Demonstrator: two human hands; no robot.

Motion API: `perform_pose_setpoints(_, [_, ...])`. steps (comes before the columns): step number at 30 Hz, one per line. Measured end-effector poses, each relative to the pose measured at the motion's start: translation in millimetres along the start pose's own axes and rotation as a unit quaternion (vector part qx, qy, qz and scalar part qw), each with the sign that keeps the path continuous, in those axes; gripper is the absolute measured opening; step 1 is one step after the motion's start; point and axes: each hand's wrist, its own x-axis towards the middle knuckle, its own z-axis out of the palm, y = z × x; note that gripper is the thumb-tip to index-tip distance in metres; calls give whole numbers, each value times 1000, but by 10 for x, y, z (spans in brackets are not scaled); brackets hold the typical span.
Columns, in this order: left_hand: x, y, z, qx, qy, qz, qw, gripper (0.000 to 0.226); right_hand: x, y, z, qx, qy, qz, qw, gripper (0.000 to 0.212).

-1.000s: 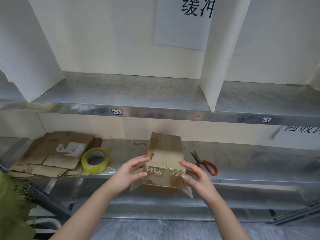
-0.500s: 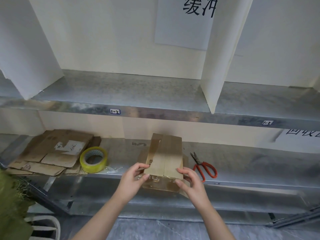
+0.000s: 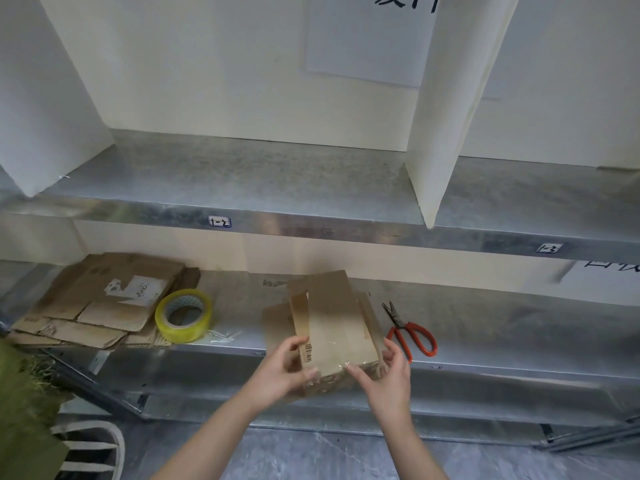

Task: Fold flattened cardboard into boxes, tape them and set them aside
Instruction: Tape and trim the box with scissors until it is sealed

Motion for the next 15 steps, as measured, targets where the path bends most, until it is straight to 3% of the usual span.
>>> perform_pose_setpoints(2, [149, 76, -155, 72, 12, 0, 997, 68, -51, 55, 17, -15, -6, 16, 1000, 90])
perform_pose_setpoints(4, [335, 109, -346, 157, 18, 1, 987, 83, -109, 108, 55, -12, -13, 33, 999, 88])
perform_pose_setpoints(9, [676, 231, -583, 285, -52, 18, 957, 111, -172, 115, 96, 39, 6, 44, 998, 67])
perform_pose_setpoints(13, [936, 298, -766, 358, -97, 13, 929, 123, -228, 132, 133, 101, 1, 52, 994, 83])
perform_pose_setpoints(15, [1067, 338, -846, 396, -102, 16, 912, 124, -222, 84, 133, 102, 10, 54, 993, 81])
